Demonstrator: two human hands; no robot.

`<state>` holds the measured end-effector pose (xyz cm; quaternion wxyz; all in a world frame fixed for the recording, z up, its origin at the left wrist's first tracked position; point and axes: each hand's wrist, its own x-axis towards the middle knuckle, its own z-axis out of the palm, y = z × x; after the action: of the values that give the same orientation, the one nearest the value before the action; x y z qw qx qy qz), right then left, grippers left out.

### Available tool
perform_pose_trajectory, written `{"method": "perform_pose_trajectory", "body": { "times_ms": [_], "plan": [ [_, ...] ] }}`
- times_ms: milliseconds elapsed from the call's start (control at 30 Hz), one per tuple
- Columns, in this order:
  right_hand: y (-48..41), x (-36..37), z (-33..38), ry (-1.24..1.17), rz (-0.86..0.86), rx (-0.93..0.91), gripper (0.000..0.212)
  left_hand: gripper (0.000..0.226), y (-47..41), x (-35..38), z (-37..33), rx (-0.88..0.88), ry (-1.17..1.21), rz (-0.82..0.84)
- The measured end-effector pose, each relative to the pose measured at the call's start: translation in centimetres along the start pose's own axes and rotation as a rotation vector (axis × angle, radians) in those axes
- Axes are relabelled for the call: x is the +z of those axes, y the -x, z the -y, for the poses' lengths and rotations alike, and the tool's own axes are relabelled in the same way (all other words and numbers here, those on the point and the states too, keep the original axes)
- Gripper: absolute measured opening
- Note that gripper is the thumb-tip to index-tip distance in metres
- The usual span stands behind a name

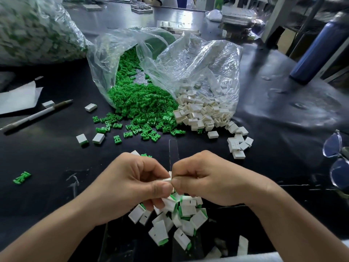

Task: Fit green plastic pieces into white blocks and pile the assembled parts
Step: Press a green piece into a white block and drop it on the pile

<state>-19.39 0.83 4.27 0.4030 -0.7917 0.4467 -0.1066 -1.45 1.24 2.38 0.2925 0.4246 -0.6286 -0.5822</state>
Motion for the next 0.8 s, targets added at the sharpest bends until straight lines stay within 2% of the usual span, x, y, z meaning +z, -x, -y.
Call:
{"method": "perform_pose_trajectory", "body": {
  "times_ms": [167,300,400,500,600,667,733,800],
  "plan": [
    [-0.7,1.4,-0.2,-0.093,-0.275,-0.119,0.024,0.024,0.0,0.2,0.0,0.061,0.126,-0.167],
    [-1.0,2.2,-0.3,-0.19,-0.368,-0.138,0.032,0.02,0.0,0.8,0.1,0.078,0.193,-0.25],
    [-1.2,2.7,-0.3,-0.23,-0.407,-0.135,0.03,0.02,-0.1,0.8,0.2,0.075,0.219,-0.285],
    [-1.1,2.5,-0.4,-0.211,-0.36,-0.095,0.036,0.025,0.0,0.5,0.1,0.074,0.193,-0.246],
    [-0.8,1.5,-0.4,-0.191,-0.285,-0.074,0.033,0.029,-0.2,0.2,-0.1,0.091,0.172,-0.203],
    [-0.7,0.9,-0.2,-0.323,-0.241,-0.065,0.029,0.03,-0.4,0.3,-0.1,0.116,0.177,-0.199],
    [-0.7,0.4,-0.5,-0.498,-0.236,-0.035,0.047,0.029,-0.5,0.4,-0.2,0.16,0.204,-0.217],
    [-0.9,0.3,-0.5,-0.659,-0.212,0.013,0.055,0.021,-0.6,0.4,-0.1,0.191,0.249,-0.247]
  ]
}}
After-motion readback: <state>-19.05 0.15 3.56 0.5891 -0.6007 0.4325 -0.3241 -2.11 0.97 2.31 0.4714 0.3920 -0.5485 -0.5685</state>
